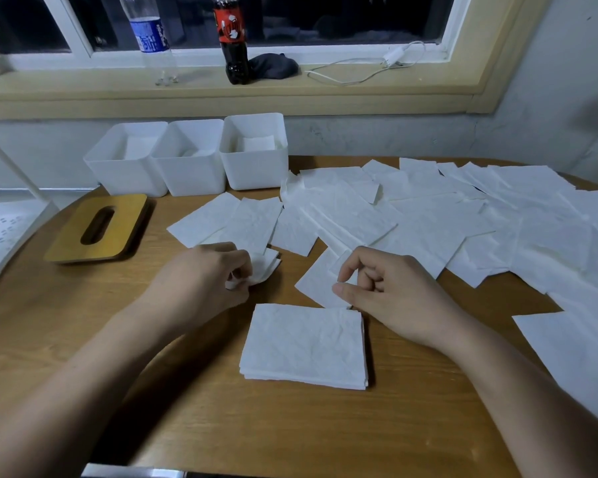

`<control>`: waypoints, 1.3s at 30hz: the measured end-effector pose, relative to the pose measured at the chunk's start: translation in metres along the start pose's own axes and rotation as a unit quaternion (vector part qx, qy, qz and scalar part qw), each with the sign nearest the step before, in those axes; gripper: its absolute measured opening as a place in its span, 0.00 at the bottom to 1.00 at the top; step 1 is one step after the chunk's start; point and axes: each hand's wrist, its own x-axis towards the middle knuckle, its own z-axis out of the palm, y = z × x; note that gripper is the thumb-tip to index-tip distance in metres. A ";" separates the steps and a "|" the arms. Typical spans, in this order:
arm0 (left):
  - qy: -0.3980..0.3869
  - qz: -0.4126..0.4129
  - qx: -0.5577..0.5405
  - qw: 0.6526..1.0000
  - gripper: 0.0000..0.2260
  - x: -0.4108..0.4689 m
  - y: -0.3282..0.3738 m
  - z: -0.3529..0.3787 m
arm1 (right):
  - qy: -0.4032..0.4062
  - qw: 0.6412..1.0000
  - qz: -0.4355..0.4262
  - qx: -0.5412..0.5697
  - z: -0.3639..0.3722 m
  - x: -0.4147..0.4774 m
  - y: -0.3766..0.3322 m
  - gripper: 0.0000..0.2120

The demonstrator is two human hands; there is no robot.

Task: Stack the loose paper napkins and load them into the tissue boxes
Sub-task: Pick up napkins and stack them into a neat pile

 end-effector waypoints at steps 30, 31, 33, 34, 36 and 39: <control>0.032 -0.041 -0.416 0.908 0.09 0.012 0.031 -0.019 | 0.162 0.984 -0.036 0.066 -0.006 0.005 0.003 0.01; 0.013 -0.039 -0.385 0.922 0.10 0.012 0.028 -0.016 | 0.161 0.985 -0.038 0.037 -0.005 0.005 0.003 0.01; -0.004 -0.034 -0.331 0.943 0.07 0.013 0.024 -0.010 | 0.137 0.990 -0.027 -0.005 -0.001 0.006 0.004 0.02; -0.004 -0.035 -0.310 0.950 0.06 0.014 0.023 -0.007 | 0.121 0.992 -0.012 -0.016 0.001 0.007 0.006 0.02; 0.011 -0.037 -0.283 0.958 0.05 0.015 0.021 -0.002 | 0.101 0.994 0.018 -0.023 0.003 0.010 0.012 0.07; 0.021 -0.040 -0.274 0.961 0.06 0.017 0.020 -0.001 | 0.095 0.995 0.038 -0.009 -0.002 0.011 0.015 0.14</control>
